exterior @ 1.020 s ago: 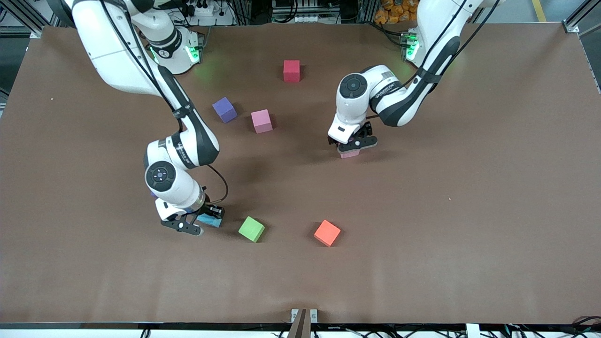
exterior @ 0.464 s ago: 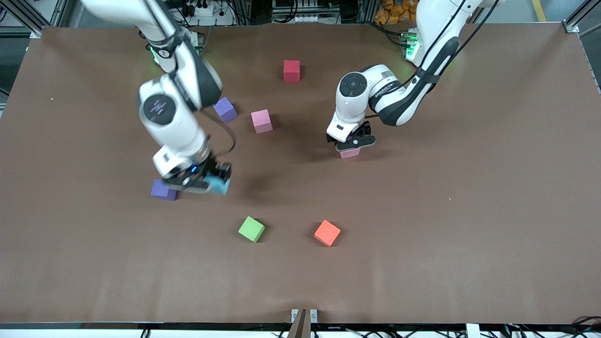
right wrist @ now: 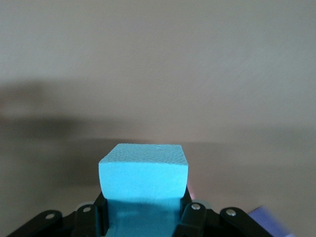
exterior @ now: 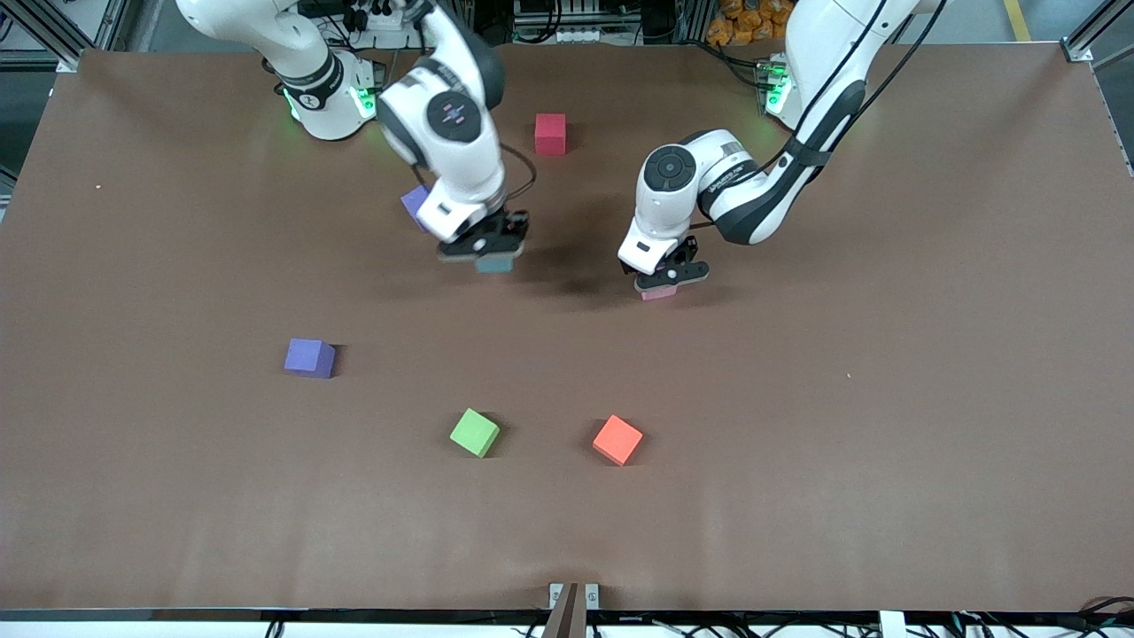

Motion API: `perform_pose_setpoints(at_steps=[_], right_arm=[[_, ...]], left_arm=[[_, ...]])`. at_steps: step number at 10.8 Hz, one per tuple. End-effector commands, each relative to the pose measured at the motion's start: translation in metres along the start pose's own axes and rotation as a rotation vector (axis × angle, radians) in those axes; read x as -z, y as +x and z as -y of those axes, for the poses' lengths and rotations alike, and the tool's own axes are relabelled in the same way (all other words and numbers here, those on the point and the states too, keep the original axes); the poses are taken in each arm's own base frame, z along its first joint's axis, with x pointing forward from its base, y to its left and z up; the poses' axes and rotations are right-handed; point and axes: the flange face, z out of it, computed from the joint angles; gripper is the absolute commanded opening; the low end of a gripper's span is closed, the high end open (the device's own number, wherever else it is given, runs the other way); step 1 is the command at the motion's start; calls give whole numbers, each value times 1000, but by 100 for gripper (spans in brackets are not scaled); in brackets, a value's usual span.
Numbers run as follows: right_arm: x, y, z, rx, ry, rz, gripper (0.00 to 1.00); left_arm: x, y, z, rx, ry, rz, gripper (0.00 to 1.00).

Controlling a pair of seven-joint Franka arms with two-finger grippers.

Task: Arrange blocks into number 1
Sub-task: 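Place the cyan cube below the red cube with the right gripper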

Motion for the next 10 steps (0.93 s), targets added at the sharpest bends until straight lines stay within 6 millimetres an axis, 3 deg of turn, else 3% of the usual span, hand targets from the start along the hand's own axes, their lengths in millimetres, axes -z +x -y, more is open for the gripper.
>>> perform_pose_setpoints(at_steps=[1, 6, 8, 10], right_arm=[[-9, -69, 27, -27, 42, -18, 44], [-31, -152, 51, -106, 82, -23, 44], [-40, -174, 61, -107, 72, -11, 39], [-48, -187, 67, -94, 59, -1, 46]], left_arm=[[-7, 9, 1, -6, -6, -5, 0], [-2, 5, -2, 20, -7, -14, 0], [-1, 2, -5, 18, -9, -13, 0], [0, -1, -7, 23, -11, -14, 0]])
